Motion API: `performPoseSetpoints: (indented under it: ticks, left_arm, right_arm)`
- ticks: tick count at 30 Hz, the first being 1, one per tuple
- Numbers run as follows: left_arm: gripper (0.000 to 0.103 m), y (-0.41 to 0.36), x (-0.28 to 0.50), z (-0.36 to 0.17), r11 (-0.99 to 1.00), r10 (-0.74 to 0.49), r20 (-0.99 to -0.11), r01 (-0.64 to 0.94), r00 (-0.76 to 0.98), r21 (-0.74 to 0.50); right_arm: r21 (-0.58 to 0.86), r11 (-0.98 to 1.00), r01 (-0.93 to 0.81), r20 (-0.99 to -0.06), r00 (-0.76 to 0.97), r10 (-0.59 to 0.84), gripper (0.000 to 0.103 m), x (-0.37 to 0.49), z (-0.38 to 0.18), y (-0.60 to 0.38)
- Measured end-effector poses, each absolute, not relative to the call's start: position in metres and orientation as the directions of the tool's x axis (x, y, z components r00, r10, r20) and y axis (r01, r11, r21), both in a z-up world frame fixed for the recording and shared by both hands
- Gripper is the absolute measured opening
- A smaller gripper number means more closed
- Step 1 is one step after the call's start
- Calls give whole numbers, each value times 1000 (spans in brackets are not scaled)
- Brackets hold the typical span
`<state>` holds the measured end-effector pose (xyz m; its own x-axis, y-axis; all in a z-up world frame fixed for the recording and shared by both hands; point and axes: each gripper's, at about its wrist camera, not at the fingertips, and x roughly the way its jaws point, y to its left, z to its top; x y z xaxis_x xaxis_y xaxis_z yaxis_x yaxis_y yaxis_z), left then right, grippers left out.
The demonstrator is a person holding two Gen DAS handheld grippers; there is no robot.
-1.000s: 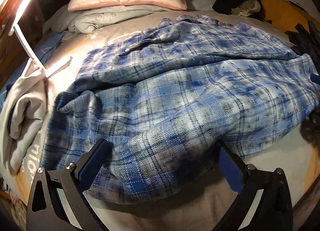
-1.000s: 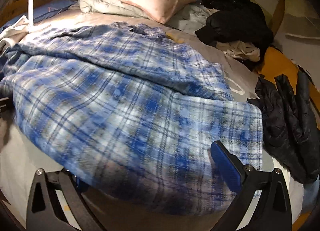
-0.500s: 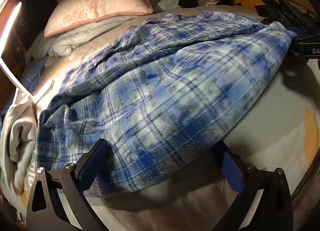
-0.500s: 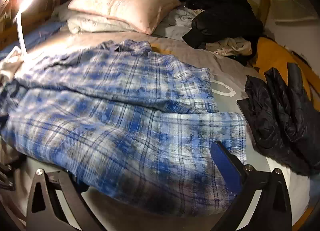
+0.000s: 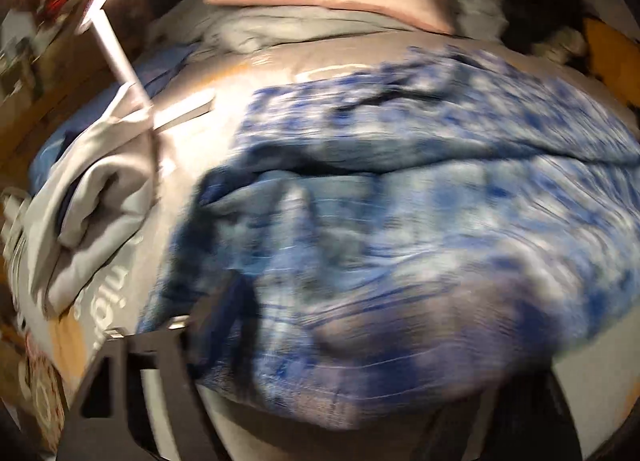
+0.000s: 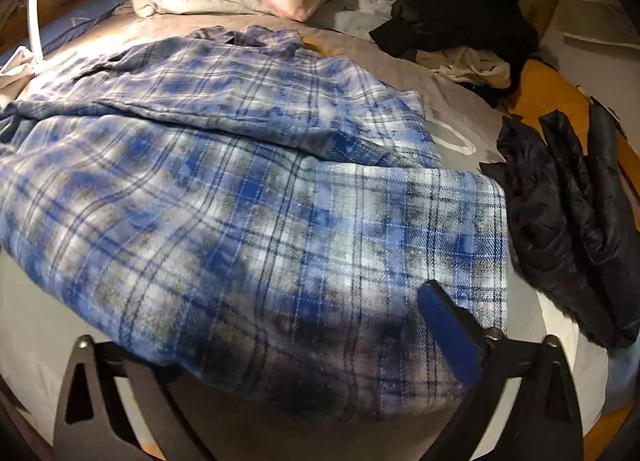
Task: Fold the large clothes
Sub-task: 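Fold the shirt over lengthwise with both tools and press it flat, then grasp the plaid shirt edge with the right tool and fold it over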
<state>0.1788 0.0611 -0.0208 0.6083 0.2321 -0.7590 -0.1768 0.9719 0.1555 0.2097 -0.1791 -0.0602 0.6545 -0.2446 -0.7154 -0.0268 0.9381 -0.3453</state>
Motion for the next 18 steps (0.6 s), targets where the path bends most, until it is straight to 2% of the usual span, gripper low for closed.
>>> performPoseSetpoints:
  ticks: [1,3,4,6,7,8,9,12,14,18]
  left_arm:
    - [56,64,178,-20,969,243,-756,-194,608,154]
    - [37,70,176,-14,960,270,-731,-230,627,157]
    - [35,73,174,-9,958,279,-713,-243,643,155]
    - [20,76,169,3,947,312,-663,-277,681,162]
    - [15,77,167,7,946,316,-643,-281,697,161]
    - [6,78,166,12,950,305,-632,-276,712,148]
    - [3,80,165,14,955,285,-635,-266,718,128]
    - [3,89,166,20,960,254,-643,-271,723,75]
    - [3,92,164,27,959,250,-631,-276,734,59]
    - [3,91,148,50,959,253,-561,-282,788,37]
  right_arm:
    - [-356,934,-19,-704,664,-254,68,208,-58,-180]
    - [-344,939,3,-677,692,-251,54,204,-48,-186]
    - [-325,946,18,-670,701,-244,51,203,-43,-191]
    - [-301,952,59,-643,724,-248,41,201,-32,-200]
    - [-297,952,78,-624,739,-255,39,200,-27,-204]
    - [-299,950,91,-608,749,-263,33,199,-24,-206]
    - [-298,949,108,-591,759,-272,24,198,-21,-208]
    - [-217,970,112,-577,787,-220,8,194,-12,-217]
    - [-182,978,101,-562,805,-188,6,191,-6,-219]
    - [-214,971,108,-459,866,-197,5,172,13,-209]
